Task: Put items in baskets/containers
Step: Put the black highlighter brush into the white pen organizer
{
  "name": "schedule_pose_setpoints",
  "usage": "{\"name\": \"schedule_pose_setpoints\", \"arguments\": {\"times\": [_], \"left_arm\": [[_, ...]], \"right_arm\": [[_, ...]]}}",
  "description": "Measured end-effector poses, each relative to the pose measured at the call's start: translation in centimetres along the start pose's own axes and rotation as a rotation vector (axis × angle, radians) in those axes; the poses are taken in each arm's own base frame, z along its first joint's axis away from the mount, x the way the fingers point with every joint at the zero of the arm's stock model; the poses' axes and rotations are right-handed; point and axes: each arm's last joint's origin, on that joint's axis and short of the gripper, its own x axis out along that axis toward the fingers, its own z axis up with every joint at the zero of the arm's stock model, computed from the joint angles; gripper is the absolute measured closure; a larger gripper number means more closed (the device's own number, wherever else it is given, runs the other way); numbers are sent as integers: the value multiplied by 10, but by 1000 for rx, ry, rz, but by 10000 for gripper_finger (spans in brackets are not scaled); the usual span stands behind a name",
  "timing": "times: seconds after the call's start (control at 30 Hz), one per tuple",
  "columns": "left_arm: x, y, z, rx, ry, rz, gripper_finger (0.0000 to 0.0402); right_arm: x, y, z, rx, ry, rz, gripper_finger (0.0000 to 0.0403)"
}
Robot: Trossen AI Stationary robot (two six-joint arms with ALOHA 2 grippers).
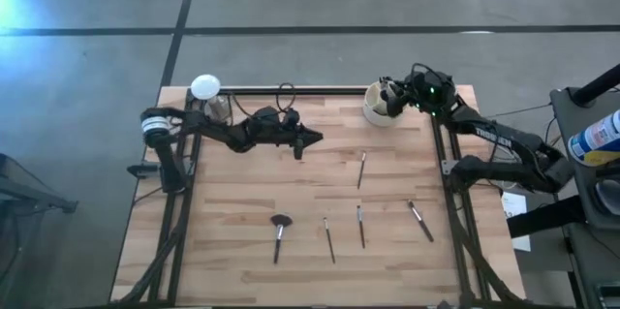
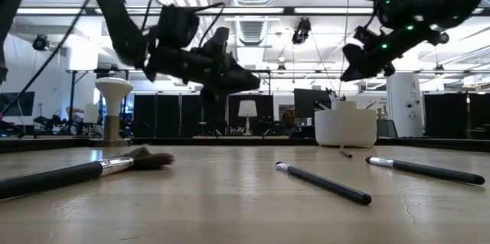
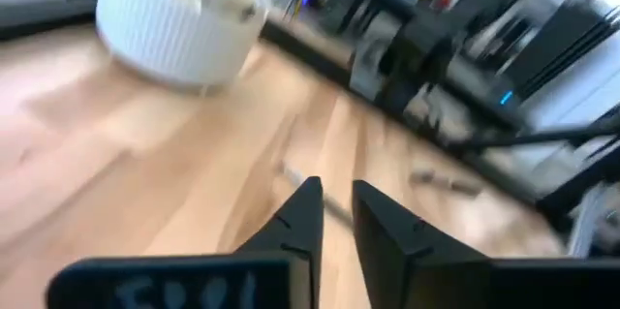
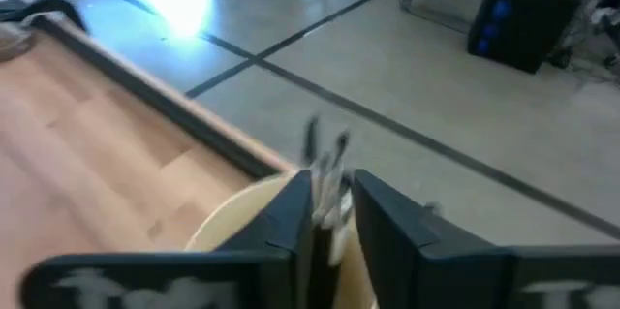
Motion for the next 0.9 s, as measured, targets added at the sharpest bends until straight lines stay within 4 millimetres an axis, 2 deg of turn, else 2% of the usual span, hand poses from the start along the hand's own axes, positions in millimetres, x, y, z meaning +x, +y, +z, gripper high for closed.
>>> {"name": "schedule_pose_setpoints", "arguments": {"times": [0.13, 0.3, 0.5, 0.67, 0.9], "left_arm": [[-6, -27, 1, 33, 133, 133, 384], [-20, -59, -2, 36, 304, 364, 398], [-36, -96, -15, -127, 485, 606, 397], [-44, -133, -33, -324, 608, 774, 361], [-44, -189, -65, -626, 656, 858, 280]], "right_arm": [[-19, 14, -16, -4, -46, 69, 388], [-41, 28, -43, 26, -117, 167, 394], [-57, 35, -71, 11, -271, 249, 394], [-64, 34, -71, 4, -362, 252, 394], [-66, 34, -72, -33, -370, 253, 394]]}}
